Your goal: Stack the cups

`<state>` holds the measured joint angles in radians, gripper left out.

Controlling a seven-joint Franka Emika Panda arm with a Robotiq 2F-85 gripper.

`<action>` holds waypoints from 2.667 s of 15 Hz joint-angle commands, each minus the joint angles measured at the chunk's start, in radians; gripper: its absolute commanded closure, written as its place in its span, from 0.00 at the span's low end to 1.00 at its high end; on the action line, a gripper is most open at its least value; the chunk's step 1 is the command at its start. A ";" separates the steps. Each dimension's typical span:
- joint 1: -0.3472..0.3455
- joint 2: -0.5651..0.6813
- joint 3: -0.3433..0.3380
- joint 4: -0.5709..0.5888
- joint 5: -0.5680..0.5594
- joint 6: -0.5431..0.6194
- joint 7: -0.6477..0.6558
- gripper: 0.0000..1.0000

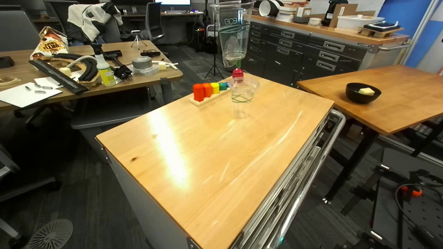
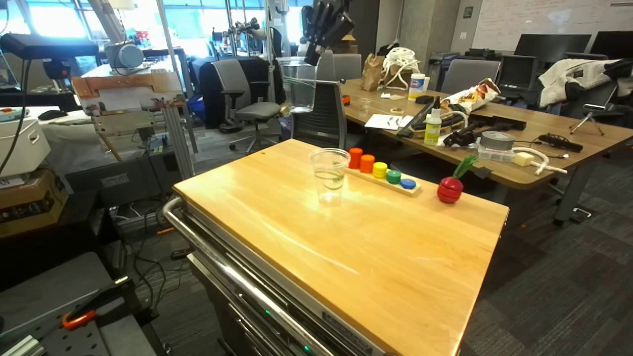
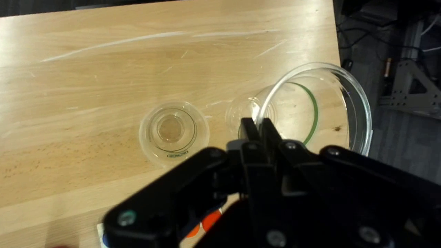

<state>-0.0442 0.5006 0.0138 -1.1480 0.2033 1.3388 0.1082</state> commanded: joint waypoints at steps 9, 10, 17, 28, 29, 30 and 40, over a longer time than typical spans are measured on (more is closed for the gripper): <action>-0.057 0.119 -0.037 0.073 0.022 0.063 0.027 0.98; -0.062 0.120 -0.041 0.072 0.025 0.066 0.029 0.98; -0.101 0.091 -0.045 0.033 0.043 0.070 0.025 0.98; -0.093 0.067 -0.044 -0.069 0.034 0.077 0.004 0.98; -0.095 0.064 -0.046 -0.075 0.034 0.076 0.003 0.98; -0.098 0.065 -0.045 -0.078 0.037 0.073 -0.001 0.98; -0.112 0.094 -0.035 -0.115 0.079 0.131 -0.083 0.98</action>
<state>-0.1459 0.6014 -0.0274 -1.2407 0.2478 1.4269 0.0628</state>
